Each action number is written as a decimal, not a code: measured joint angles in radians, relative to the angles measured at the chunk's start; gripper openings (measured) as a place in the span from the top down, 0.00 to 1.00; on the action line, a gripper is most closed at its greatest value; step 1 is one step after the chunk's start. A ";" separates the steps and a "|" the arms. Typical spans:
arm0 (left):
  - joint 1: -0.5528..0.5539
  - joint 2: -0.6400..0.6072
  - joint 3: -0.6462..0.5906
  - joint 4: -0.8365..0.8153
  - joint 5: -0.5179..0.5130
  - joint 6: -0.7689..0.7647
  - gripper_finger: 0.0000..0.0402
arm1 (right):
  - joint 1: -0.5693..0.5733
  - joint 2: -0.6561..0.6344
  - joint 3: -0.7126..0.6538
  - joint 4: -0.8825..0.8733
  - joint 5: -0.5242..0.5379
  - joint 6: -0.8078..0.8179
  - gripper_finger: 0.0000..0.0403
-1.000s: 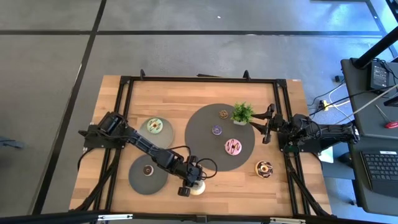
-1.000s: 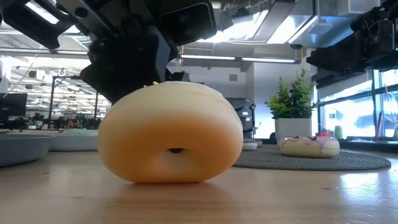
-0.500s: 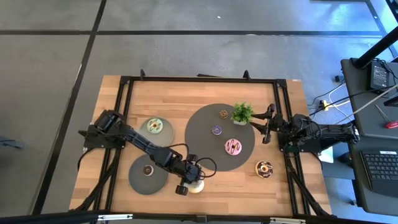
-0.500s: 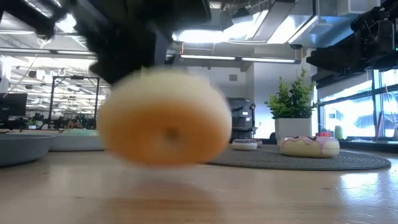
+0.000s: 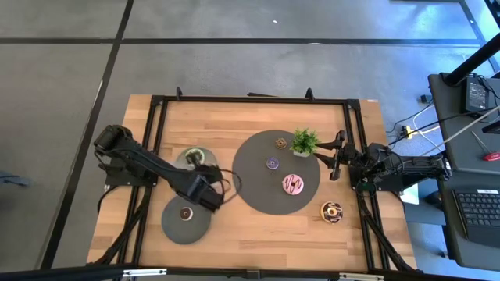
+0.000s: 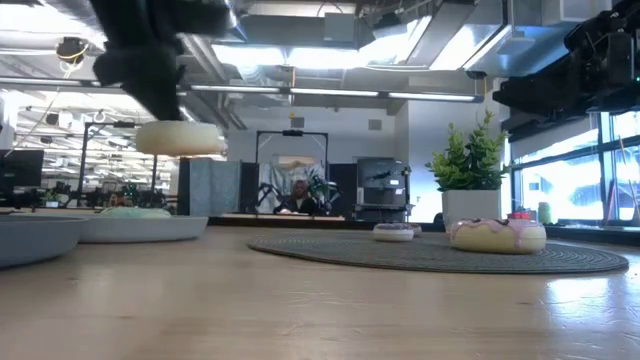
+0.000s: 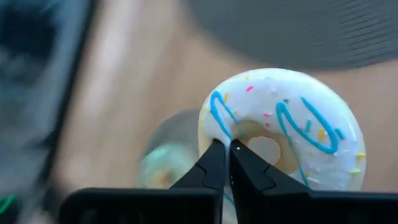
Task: Pick & Place donuts
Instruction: Put the big white donut on the light gray plate
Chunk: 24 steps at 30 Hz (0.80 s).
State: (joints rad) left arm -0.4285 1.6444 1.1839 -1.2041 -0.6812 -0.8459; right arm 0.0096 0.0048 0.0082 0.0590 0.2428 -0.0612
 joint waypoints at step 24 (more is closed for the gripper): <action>0.073 0.008 -0.227 0.154 0.111 -0.208 0.98 | 0.000 0.000 0.000 0.000 0.000 -0.026 0.58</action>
State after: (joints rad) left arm -0.3550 1.6520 0.9569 -1.0503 -0.5700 -1.0538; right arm 0.0094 0.0044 0.0082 0.0586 0.2432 -0.0875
